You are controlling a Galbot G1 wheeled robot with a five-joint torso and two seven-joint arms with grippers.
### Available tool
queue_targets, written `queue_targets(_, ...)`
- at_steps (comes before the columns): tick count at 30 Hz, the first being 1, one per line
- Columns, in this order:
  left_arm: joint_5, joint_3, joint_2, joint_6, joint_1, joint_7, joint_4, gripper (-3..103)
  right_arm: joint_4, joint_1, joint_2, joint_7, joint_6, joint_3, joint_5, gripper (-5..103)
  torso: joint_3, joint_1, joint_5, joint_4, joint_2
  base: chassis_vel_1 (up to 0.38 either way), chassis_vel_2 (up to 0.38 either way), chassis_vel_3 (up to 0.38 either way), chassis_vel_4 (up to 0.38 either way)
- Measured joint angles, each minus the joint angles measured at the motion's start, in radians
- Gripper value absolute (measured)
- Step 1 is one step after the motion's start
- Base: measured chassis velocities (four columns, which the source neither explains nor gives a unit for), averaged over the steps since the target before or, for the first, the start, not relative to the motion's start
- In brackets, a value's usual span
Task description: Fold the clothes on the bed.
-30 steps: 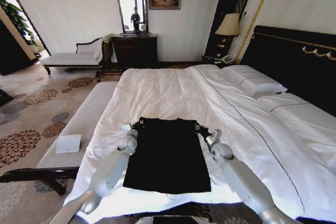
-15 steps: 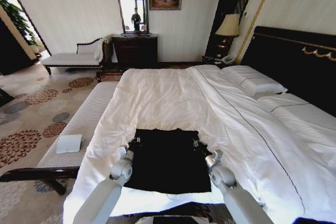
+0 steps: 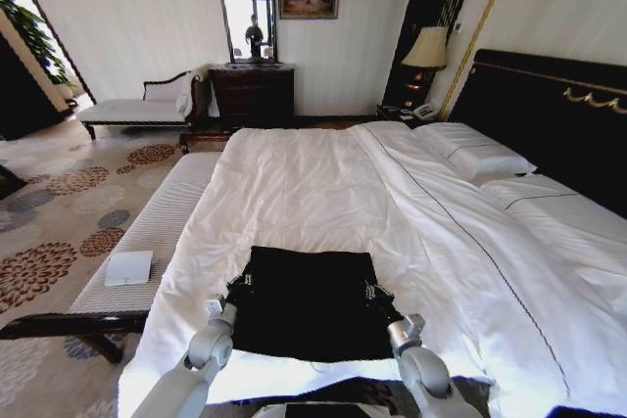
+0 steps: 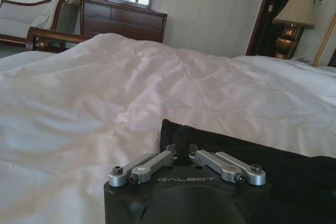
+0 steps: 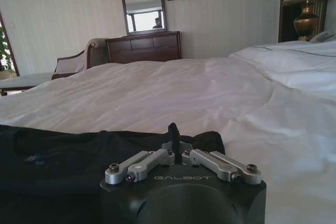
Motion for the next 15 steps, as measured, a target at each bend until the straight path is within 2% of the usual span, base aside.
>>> queue_targets(8,0.043,-0.004,-0.01,-0.026,0.083,0.001,-0.022,2,0.008,-0.113,0.035,-0.023,0.058,0.032,-0.066,1,0.0,0.0,0.0001,0.0,0.0,0.0,0.0,0.0,0.0)
queue_targets(15,0.066,-0.002,-0.021,-0.035,0.095,-0.006,-0.028,2,0.035,-0.161,0.058,-0.02,0.083,0.066,-0.063,1,0.0,0.0,0.0001,0.0,0.0,0.0,0.0,0.0,0.0)
